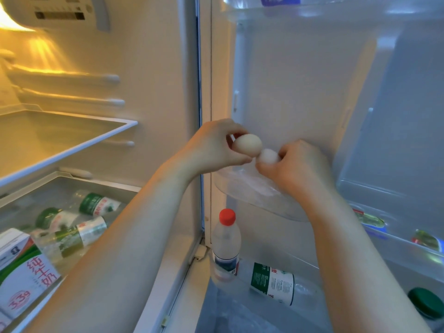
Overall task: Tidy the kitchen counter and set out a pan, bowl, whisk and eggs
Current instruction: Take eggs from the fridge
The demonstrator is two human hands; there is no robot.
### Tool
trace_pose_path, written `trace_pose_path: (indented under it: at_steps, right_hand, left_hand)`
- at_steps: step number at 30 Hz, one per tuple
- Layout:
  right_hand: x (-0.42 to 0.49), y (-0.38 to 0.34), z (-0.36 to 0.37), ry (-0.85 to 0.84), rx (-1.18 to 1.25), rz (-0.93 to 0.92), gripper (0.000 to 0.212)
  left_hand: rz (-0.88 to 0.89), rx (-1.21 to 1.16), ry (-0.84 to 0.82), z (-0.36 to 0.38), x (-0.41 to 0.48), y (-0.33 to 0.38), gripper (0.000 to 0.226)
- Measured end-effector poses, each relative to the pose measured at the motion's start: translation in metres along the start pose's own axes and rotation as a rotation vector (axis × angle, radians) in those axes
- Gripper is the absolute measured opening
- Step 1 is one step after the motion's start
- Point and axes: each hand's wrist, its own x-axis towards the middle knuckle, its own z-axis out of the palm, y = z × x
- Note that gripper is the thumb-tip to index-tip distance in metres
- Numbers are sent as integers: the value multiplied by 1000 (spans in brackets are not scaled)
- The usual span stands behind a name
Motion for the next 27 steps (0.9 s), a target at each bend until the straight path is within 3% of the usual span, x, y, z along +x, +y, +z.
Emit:
trace_pose_path:
  at_steps: [6, 15, 19, 23, 27]
  right_hand:
    - [1, -6, -13, 154, 202, -109, 29]
    - [-12, -47, -9, 48, 469, -325, 19]
    - [-32, -62, -1, -112, 571, -463, 15]
    - [-68, -68, 7, -242, 631, -621, 33]
    - [-102, -61, 9, -395, 640, -728, 34]
  left_hand:
    - [-123, -211, 120, -3, -8, -8, 40]
    - [-251, -143, 317, -30, -61, -4, 42]
    - [-406, -89, 471, -33, -108, 6, 44]
    - [-554, -15, 562, -29, -162, 20, 48]
    - [-668, 35, 670, -14, -211, 49, 50]
